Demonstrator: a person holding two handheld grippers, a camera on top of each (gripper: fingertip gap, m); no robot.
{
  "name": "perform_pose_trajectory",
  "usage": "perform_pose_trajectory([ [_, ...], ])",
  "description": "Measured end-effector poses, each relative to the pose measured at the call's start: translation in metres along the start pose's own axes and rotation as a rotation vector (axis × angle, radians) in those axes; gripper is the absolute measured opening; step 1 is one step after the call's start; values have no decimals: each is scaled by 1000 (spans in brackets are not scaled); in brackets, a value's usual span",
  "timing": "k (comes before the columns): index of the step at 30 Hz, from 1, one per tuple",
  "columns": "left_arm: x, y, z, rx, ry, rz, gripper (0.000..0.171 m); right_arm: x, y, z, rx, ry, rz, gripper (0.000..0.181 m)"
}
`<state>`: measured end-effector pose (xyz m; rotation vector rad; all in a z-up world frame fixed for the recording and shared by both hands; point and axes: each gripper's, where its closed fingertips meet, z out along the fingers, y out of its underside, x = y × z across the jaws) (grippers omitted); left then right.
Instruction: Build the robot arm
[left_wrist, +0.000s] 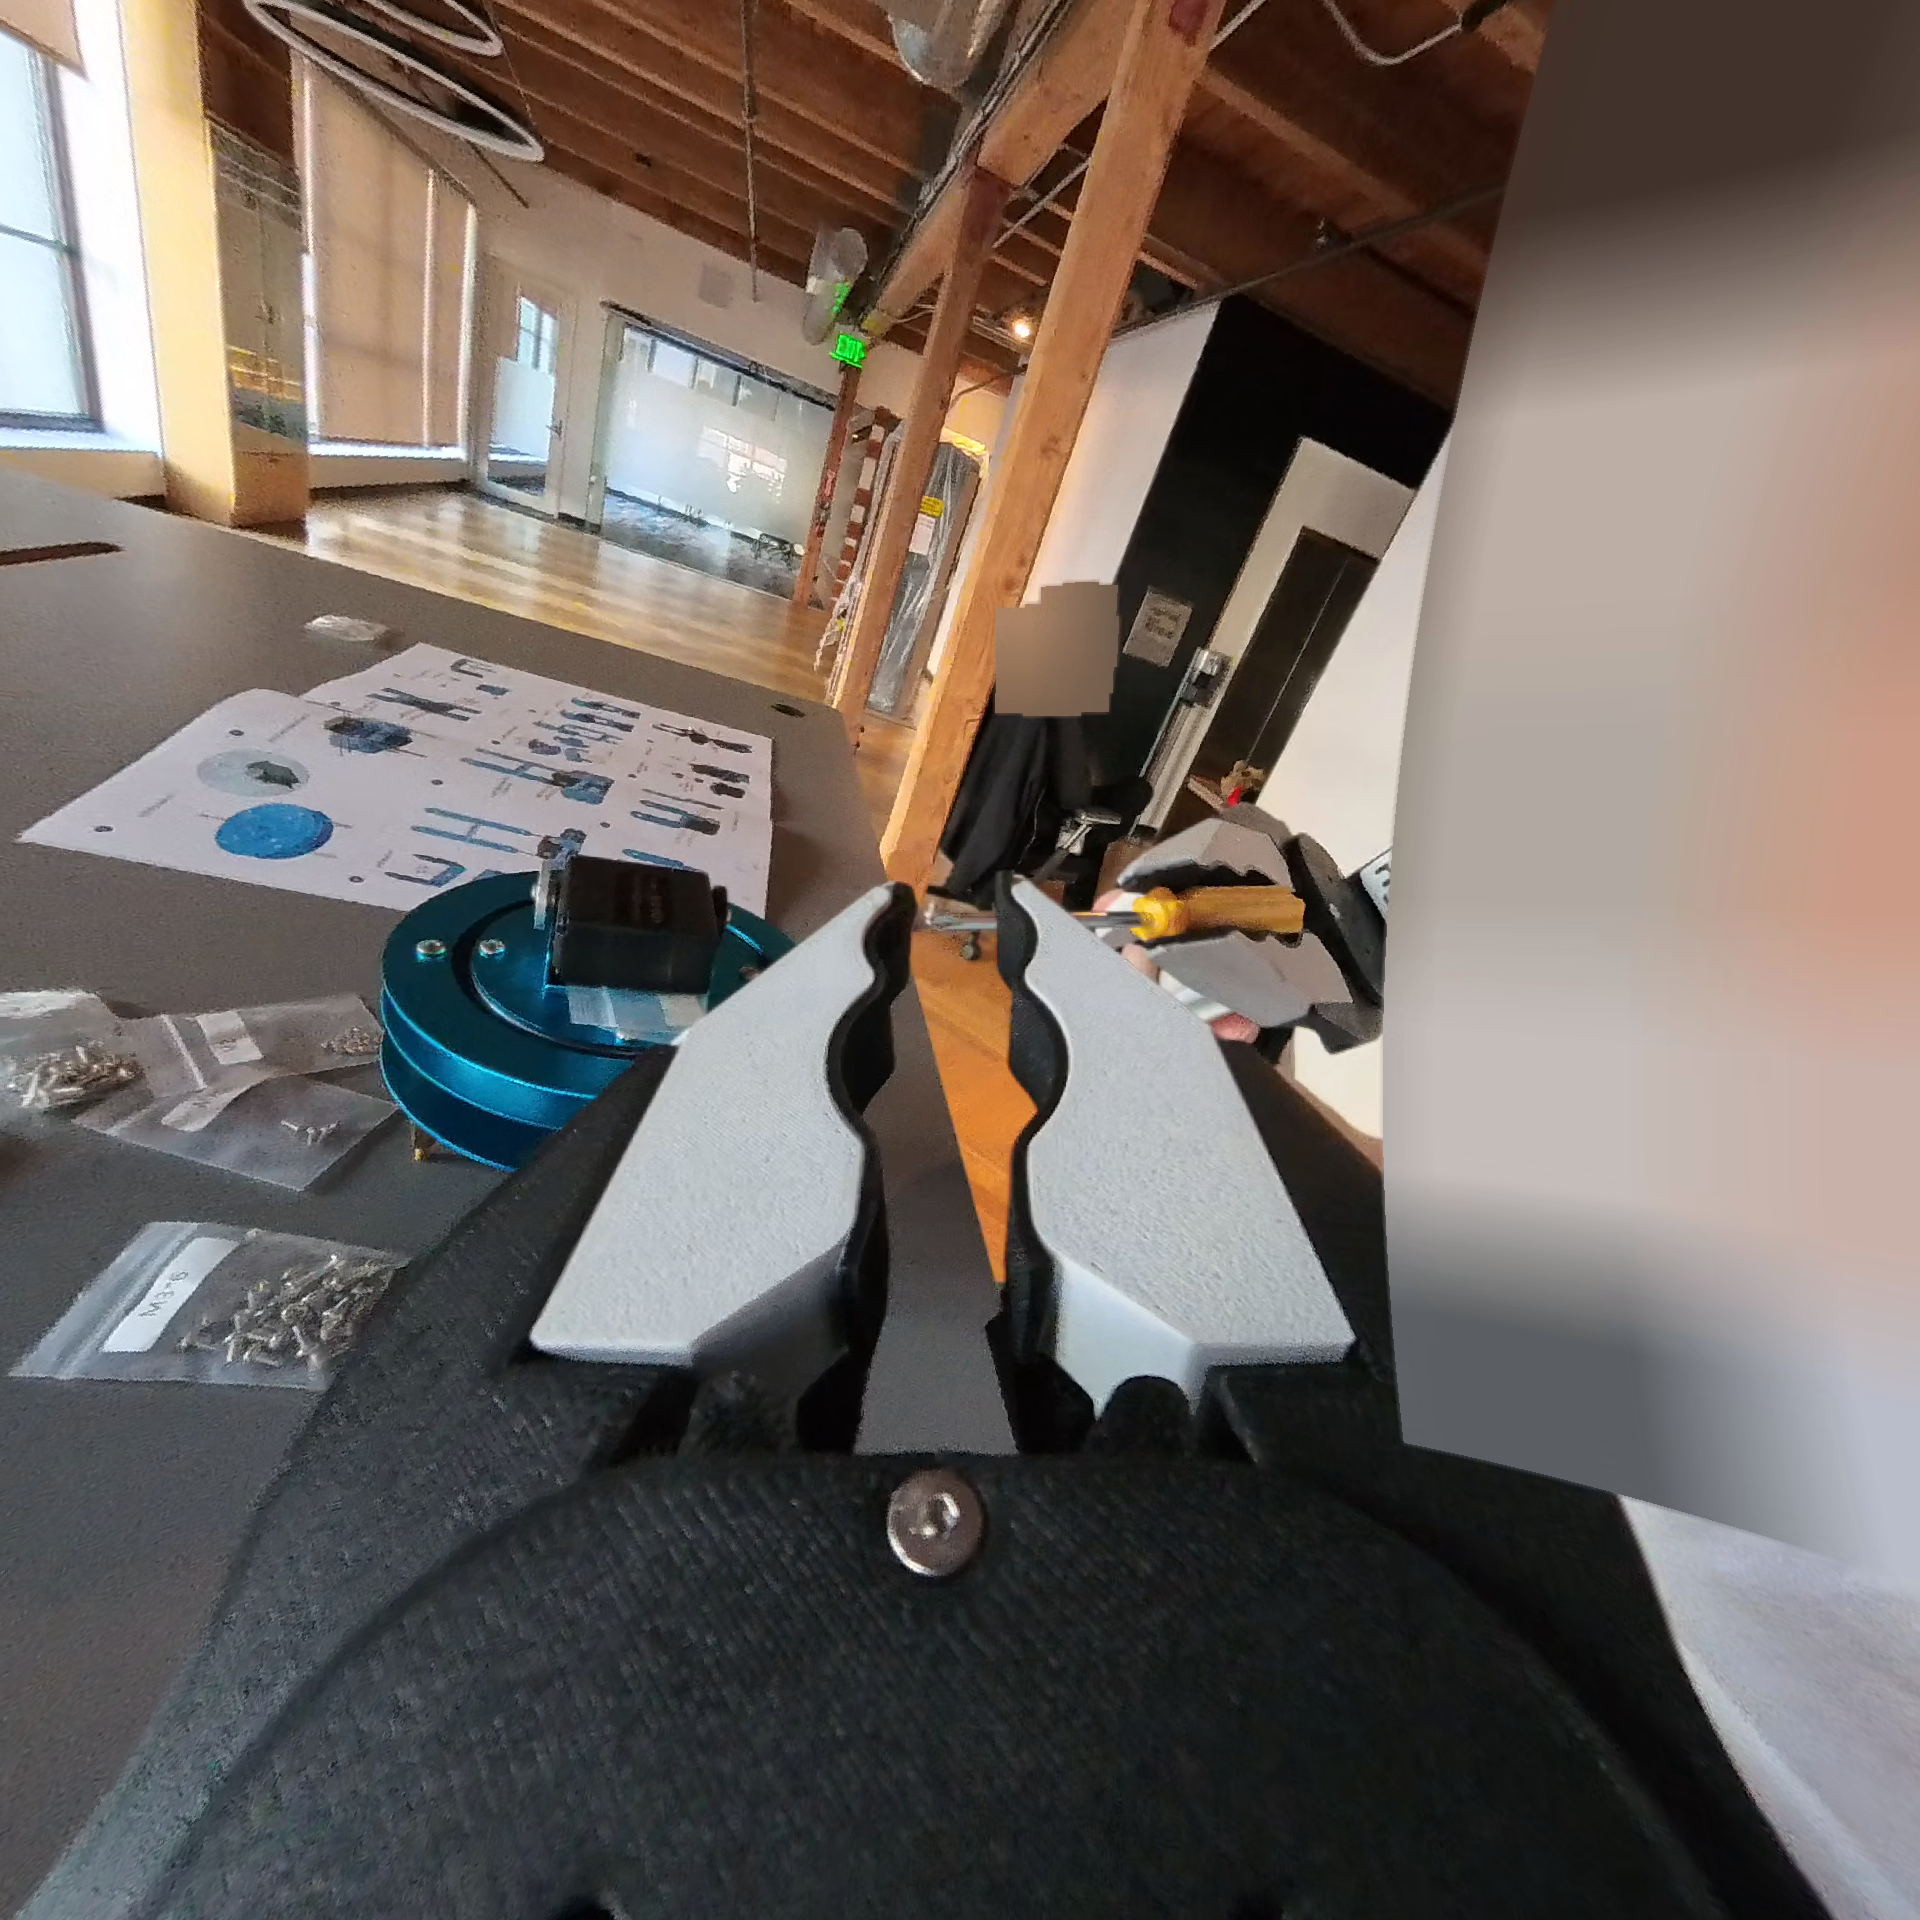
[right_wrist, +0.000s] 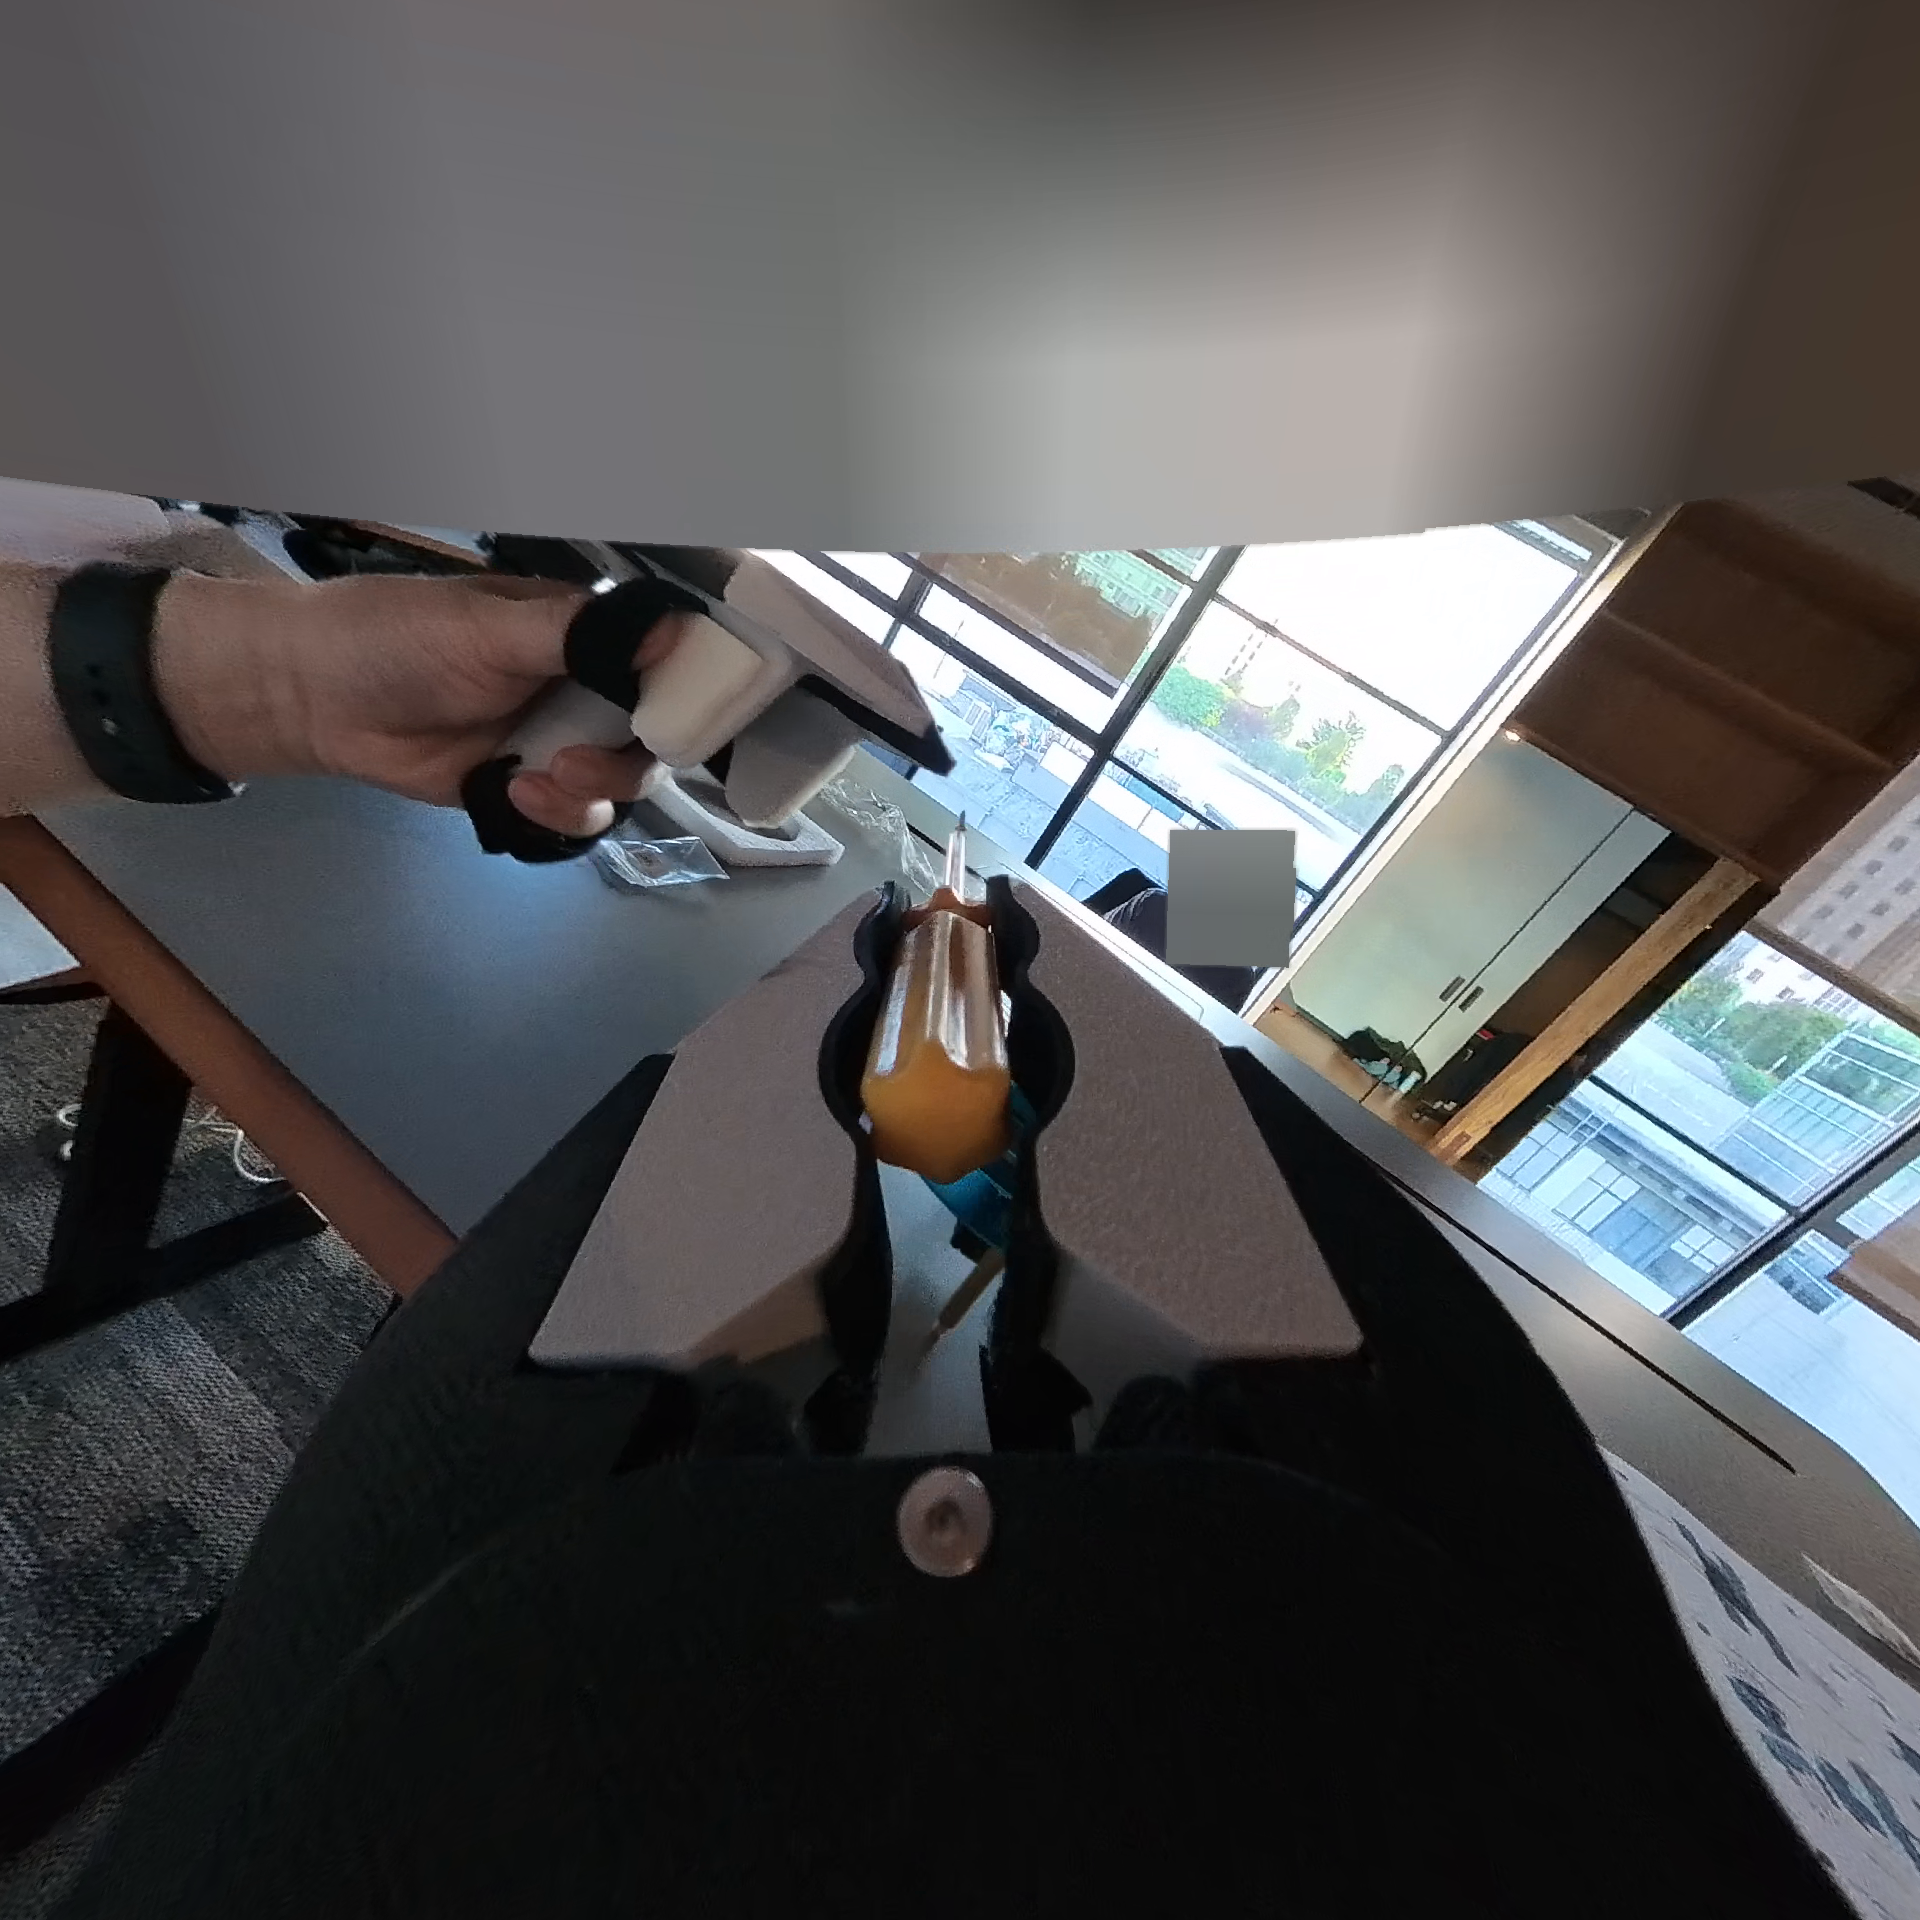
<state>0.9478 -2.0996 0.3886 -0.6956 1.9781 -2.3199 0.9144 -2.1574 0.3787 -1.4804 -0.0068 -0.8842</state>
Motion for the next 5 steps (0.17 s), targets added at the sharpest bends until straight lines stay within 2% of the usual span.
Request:
perform_pose_trajectory([
  [5, 2, 0, 0, 8, 15, 43, 7, -4, -6, 1, 15, -6, -1, 14],
])
